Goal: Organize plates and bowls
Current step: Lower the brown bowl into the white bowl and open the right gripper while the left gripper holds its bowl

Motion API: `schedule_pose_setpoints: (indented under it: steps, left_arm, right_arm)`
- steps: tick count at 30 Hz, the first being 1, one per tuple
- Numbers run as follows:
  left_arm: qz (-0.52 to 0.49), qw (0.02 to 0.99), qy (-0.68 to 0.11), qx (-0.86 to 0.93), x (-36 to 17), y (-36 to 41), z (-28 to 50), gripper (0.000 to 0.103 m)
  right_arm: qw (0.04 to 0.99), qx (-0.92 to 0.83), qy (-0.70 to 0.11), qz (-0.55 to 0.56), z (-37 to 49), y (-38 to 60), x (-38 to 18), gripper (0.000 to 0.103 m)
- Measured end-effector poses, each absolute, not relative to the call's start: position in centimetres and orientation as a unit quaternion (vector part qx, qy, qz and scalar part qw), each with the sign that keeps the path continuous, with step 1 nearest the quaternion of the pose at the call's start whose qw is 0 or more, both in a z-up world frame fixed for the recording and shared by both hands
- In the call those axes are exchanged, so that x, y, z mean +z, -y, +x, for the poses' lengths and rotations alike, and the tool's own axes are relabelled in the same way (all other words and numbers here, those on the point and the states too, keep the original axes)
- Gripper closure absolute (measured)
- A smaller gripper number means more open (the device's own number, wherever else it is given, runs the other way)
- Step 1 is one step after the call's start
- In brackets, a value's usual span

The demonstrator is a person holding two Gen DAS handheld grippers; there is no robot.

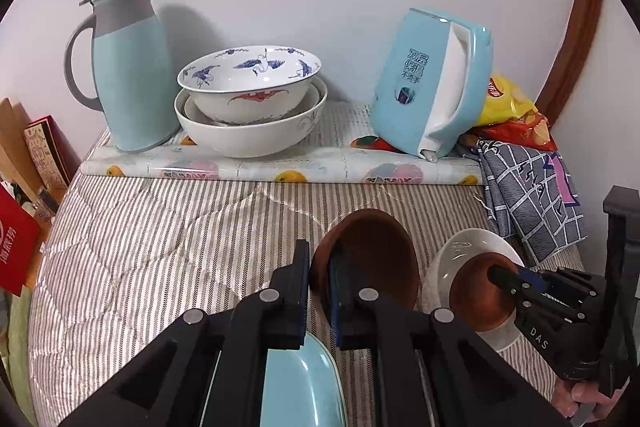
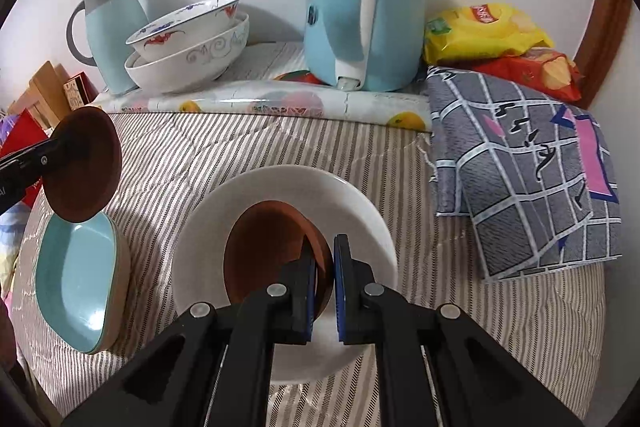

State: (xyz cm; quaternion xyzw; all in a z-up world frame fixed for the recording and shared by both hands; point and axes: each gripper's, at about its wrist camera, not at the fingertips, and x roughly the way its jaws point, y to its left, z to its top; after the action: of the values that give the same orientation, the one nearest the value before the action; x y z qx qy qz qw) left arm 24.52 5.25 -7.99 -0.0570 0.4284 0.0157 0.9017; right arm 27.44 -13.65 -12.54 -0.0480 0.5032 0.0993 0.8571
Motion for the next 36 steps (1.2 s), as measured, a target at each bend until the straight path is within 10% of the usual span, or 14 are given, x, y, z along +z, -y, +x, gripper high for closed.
schedule_pose_setpoints:
  steps: [36]
  left_arm:
    - [-0.078, 0.894, -0.441, 0.003, -9.7, -6.2, 25.5, 0.094]
  right_arm:
    - [0.827, 0.075, -0.543, -0.127, 29.4, 11.9, -15.4, 0.089]
